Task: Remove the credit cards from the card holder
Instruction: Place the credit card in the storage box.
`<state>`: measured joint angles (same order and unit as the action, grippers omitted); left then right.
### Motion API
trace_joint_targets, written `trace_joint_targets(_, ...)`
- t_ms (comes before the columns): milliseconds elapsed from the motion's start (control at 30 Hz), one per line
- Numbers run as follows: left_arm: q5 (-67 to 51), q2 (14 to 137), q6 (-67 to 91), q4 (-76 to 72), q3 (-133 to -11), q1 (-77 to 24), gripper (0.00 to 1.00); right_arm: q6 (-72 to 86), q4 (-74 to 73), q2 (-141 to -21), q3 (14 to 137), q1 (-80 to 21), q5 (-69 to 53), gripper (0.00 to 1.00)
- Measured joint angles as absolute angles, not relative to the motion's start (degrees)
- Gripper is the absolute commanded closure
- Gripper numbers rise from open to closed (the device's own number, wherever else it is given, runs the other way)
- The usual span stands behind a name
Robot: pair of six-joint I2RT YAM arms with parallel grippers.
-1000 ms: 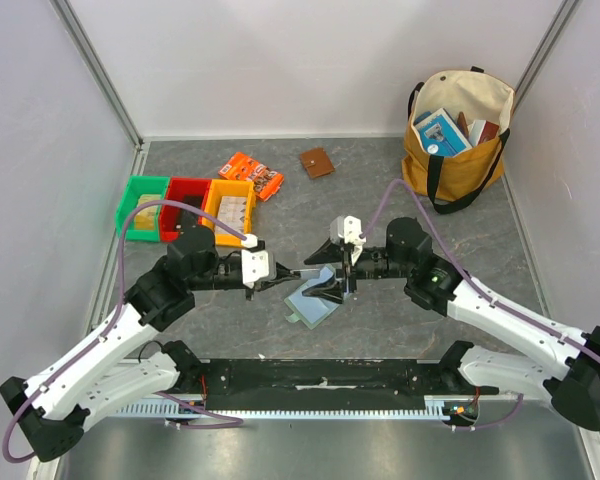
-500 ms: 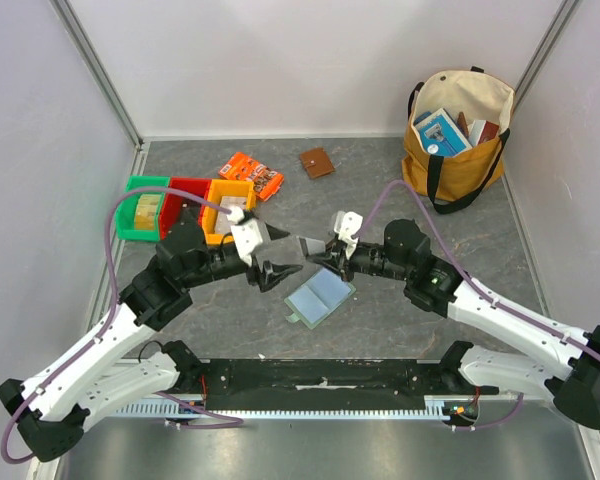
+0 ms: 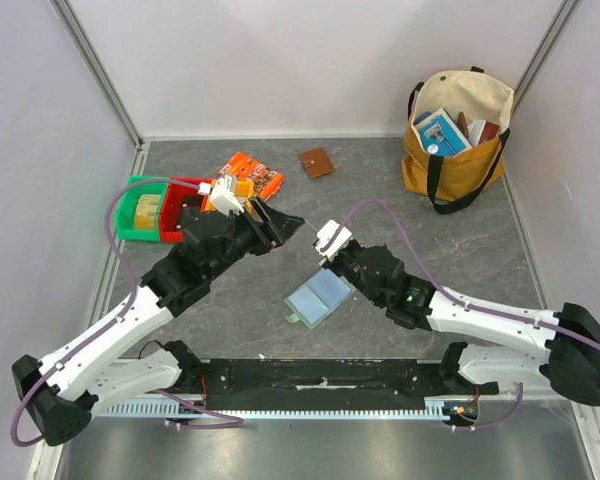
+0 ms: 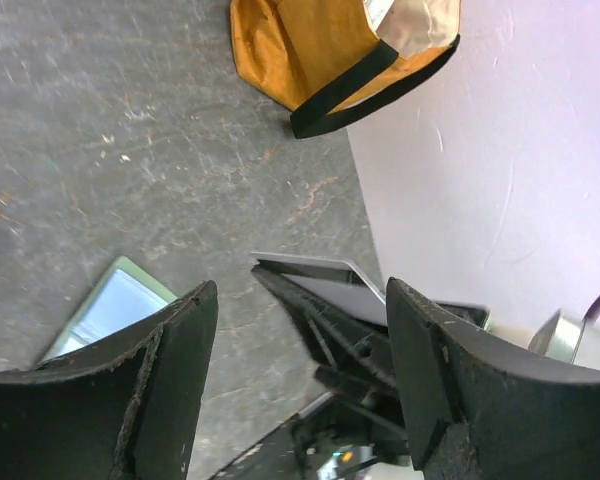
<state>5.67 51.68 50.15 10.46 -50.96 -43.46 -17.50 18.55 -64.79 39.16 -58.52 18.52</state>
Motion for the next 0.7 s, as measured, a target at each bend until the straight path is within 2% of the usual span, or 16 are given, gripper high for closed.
trace_joint_targets(167, 5.8, 56.5, 60.7, 10.2, -51.8, -43.5, 0.35, -21.1, 22.5, -67.4, 37.9, -61.5, 26.1, 1.0)
trace_joint_targets(500, 4.1, 60.2, 67.7, 10.1, -52.4, -43.5, 0.53, -26.2, 27.6, -72.2, 37.9, -64.5, 34.8, 1.0)
trace_joint_targets(600, 3.9, 61.4, 68.1, 10.0, -53.1, -43.5, 0.65, -27.5, 28.6, -73.6, 37.9, -65.3, 36.7, 1.0)
trace_joint_targets(700, 3.8, 62.3, 68.1, 9.8, -53.6, -43.5, 0.83, -28.4, 29.6, -74.5, 37.9, -65.8, 38.7, 1.0)
